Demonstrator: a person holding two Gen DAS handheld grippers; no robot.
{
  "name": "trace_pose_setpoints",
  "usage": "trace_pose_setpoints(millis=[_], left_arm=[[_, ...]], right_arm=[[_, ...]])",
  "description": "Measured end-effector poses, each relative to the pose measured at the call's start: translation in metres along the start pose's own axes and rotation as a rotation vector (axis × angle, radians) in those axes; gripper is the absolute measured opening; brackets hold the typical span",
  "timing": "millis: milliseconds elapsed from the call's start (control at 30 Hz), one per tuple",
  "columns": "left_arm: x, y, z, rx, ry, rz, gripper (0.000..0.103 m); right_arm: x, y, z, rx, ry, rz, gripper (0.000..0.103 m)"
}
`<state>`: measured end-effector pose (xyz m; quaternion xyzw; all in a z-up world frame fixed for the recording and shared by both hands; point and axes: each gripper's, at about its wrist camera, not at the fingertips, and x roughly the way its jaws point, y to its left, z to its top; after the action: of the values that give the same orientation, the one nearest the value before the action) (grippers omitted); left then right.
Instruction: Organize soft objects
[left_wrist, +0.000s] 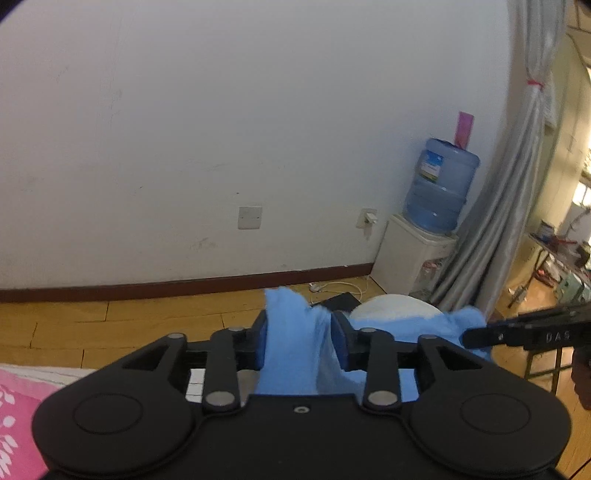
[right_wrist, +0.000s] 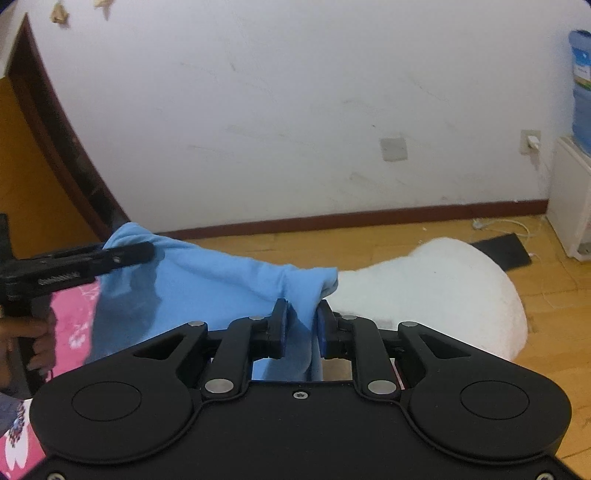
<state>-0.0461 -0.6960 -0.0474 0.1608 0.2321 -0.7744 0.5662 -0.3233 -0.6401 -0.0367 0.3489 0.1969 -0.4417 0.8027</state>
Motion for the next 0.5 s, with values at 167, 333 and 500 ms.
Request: trace_pose_setpoints(millis=[167,333,500], left_arm=[[0.005,0.02,-0.006,-0.038,0.021,0.042,0.035],[0.002,0.039,-0.017,-0.044,0.031,0.112,0.047],[-0.02,0.052,-0.02,-0.128,0.008,0.146,0.046]], right_arm=[[0.013,-0.008,-0.009,0.013,0.025,-0.036,0.018],[0.008,-0.008,-0.017,-0.044,0.022,-0.112,0.025],[-0.017,-0.01,-0.021,-0.109,0.006,-0.285,0.025]])
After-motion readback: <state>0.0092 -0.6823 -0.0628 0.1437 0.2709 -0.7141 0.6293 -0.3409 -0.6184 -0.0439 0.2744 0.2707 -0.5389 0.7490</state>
